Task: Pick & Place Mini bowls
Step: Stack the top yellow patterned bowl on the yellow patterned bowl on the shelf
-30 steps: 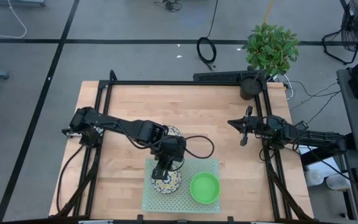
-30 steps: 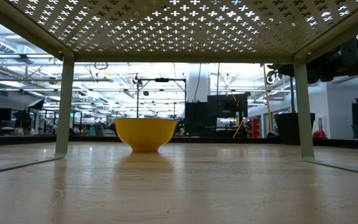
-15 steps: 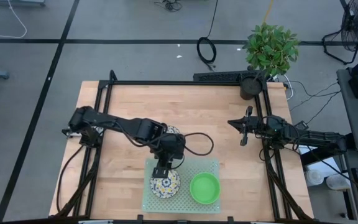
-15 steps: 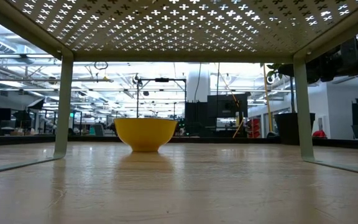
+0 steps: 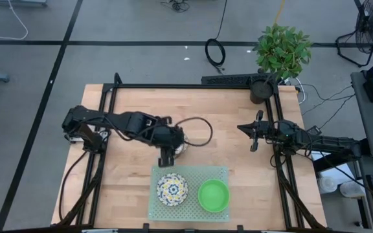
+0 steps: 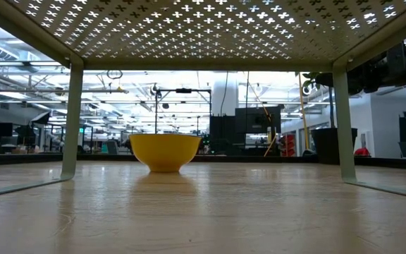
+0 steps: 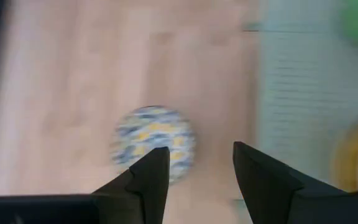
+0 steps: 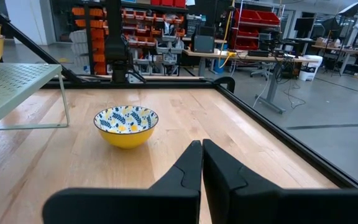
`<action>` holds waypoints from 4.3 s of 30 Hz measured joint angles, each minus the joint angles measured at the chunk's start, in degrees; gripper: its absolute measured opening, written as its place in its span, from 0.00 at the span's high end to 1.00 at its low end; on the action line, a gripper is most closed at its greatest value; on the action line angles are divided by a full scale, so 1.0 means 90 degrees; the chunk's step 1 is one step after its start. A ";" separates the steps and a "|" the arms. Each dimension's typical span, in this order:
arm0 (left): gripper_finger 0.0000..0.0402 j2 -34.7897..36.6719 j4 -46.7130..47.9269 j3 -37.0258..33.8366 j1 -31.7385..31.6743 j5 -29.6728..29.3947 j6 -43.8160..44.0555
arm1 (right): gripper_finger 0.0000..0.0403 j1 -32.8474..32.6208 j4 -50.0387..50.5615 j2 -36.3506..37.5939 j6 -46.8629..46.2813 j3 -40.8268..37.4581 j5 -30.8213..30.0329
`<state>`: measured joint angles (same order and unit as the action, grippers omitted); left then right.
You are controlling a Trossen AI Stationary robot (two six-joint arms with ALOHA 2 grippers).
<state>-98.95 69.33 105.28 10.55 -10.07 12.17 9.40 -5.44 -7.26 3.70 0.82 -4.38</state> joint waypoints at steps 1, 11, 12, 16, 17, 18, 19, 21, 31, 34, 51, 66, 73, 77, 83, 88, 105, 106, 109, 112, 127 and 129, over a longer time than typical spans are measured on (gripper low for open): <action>0.55 0.0036 0.0114 0.0005 -0.0058 -0.0201 0.0014 | 1.00 0.0000 0.0001 -0.0001 0.0000 0.0002 -0.0001; 0.55 0.0050 0.0697 0.0005 -0.0909 -0.0573 -0.0268 | 1.00 -0.0002 0.0004 0.0002 0.0000 0.0001 0.0000; 0.55 0.0050 0.0654 0.0005 -0.0996 -0.0565 -0.0361 | 1.00 -0.0002 0.0004 0.0001 0.0000 0.0001 -0.0001; 0.55 0.0050 0.0522 0.0005 -0.1353 -0.0407 -0.0657 | 1.00 -0.0001 0.0004 0.0002 0.0000 0.0002 0.0000; 0.55 0.0050 0.0474 0.0004 -0.1444 -0.0333 -0.0709 | 1.00 -0.0002 0.0004 0.0002 0.0000 0.0002 0.0000; 0.55 0.0050 0.0418 -0.0014 -0.1526 -0.0261 -0.0755 | 1.00 -0.0002 0.0004 0.0002 0.0000 0.0001 0.0000; 0.55 0.0052 0.0343 -0.0068 -0.1600 -0.0189 -0.0823 | 1.00 -0.0002 0.0004 0.0002 0.0000 0.0000 0.0000; 0.55 0.0061 0.0111 -0.0299 -0.1743 -0.0015 -0.0965 | 1.00 -0.0001 0.0004 0.0002 0.0000 0.0002 0.0000; 0.55 0.0087 -0.0880 -0.1841 -0.2507 0.0933 -0.1112 | 1.00 -0.0002 0.0004 0.0002 0.0000 0.0001 -0.0001; 0.55 0.0095 -0.1310 -0.2209 -0.2627 0.1323 -0.1195 | 1.00 -0.0001 0.0005 0.0002 0.0000 0.0002 -0.0001; 0.55 0.0094 -0.3089 -0.4064 -0.2910 0.2176 -0.1126 | 1.00 -0.0001 0.0006 0.0002 0.0000 0.0002 -0.0001; 0.55 0.0091 -0.4028 -0.4907 -0.2741 0.2488 -0.0439 | 1.00 -0.0002 0.0006 0.0002 0.0000 0.0002 -0.0002; 0.55 0.0091 -0.4007 -0.5196 -0.2699 0.1852 0.0157 | 1.00 0.0001 0.0006 0.0002 0.0000 0.0002 0.0000; 0.55 0.0091 -0.3887 -0.5214 -0.2699 0.1271 0.0417 | 1.00 0.0000 0.0005 0.0002 0.0000 0.0001 -0.0001; 0.55 0.0091 -0.3882 -0.5217 -0.2723 0.1059 0.0512 | 1.00 -0.0001 0.0005 0.0002 0.0000 0.0000 -0.0002; 0.55 0.0138 -0.3845 -0.5217 -0.2723 0.1059 0.0460 | 1.00 0.0001 0.0006 0.0002 0.0000 0.0002 0.0000; 0.55 0.1231 -0.3953 -0.5221 -0.2723 0.1455 -0.0248 | 1.00 0.0001 0.0006 0.0002 0.0000 0.0002 0.0000; 0.55 0.1253 -0.3991 -0.5215 -0.2718 0.1460 -0.0275 | 1.00 -0.0002 0.0006 0.0000 0.0000 0.0002 -0.0002; 0.55 0.1413 -0.4153 -0.5434 -0.2706 0.1527 -0.0378 | 1.00 -0.0001 0.0004 0.0001 0.0000 0.0001 -0.0001; 0.55 0.1660 -0.4821 -0.5967 -0.2806 0.1718 -0.0307 | 1.00 0.0001 0.0006 0.0000 0.0000 -0.0001 0.0000; 0.55 0.1923 -0.5795 -0.6859 -0.2656 0.2027 0.0026 | 1.00 -0.0002 0.0004 0.0000 0.0000 0.0002 -0.0001; 0.55 0.1854 -0.5888 -0.6839 -0.2582 0.1839 -0.0063 | 1.00 -0.0002 -0.0001 -0.0001 0.0000 0.0000 -0.0002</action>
<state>-82.26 16.33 43.72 -12.68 6.49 11.60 9.39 -5.45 -7.27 3.70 0.82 -4.40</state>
